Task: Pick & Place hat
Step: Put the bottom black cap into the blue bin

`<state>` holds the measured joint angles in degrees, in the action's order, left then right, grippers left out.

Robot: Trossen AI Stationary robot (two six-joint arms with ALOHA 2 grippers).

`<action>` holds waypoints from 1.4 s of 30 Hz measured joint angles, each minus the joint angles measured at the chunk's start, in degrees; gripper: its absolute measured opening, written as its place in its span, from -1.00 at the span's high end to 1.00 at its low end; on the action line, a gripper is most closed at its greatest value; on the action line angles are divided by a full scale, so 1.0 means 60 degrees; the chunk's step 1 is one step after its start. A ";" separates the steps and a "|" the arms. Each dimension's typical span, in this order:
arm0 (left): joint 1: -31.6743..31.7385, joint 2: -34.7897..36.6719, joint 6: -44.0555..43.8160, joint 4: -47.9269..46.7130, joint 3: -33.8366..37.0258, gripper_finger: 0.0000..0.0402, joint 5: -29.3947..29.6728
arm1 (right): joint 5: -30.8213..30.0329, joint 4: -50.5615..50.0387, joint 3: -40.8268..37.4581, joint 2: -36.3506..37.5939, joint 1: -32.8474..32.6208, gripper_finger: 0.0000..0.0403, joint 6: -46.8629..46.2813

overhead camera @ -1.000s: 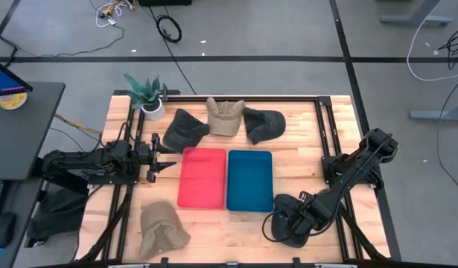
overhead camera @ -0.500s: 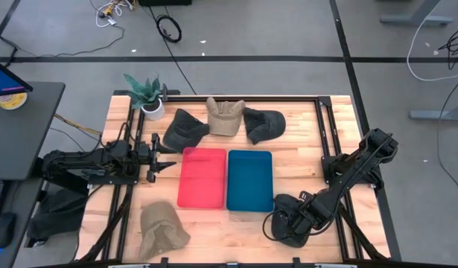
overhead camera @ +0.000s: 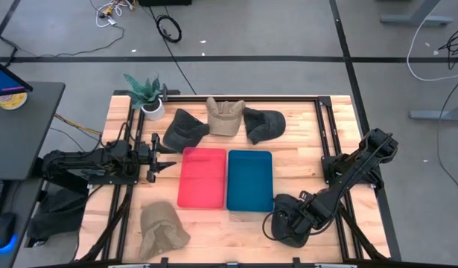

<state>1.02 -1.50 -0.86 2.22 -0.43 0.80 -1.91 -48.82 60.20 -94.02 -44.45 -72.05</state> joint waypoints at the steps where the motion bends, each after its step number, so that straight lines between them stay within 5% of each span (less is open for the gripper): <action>1: -0.0002 0.0002 0.0000 0.0000 0.0002 0.02 0.0000 | -0.0007 0.0000 0.0000 0.0000 0.0001 0.02 0.0022; 6: 0.0000 0.0001 0.0000 0.0000 0.0004 0.02 0.0000 | -0.0179 0.0004 0.0000 0.0000 0.0001 0.02 0.0905; 24: -0.0003 0.0003 -0.0001 0.0000 0.0004 0.02 0.0000 | 0.0198 0.0080 -0.0003 0.0000 -0.0006 0.05 0.0378; 28: -0.0003 0.0000 0.0000 0.0000 0.0000 0.02 0.0000 | 0.0248 0.0396 -0.0004 0.0000 -0.0003 0.27 0.0402; 34: -0.0002 0.0000 -0.0004 0.0000 0.0002 0.02 0.0000 | 0.0295 0.0622 -0.0004 0.0000 -0.0003 0.91 0.0342; 42: 0.0000 0.0002 -0.0002 0.0000 0.0004 0.02 0.0002 | 0.1165 0.0637 -0.0004 0.0004 0.0001 0.97 0.0132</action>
<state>1.02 -1.49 -0.87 2.22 -0.40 0.81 5.08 -44.99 60.18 -94.00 -44.45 -71.26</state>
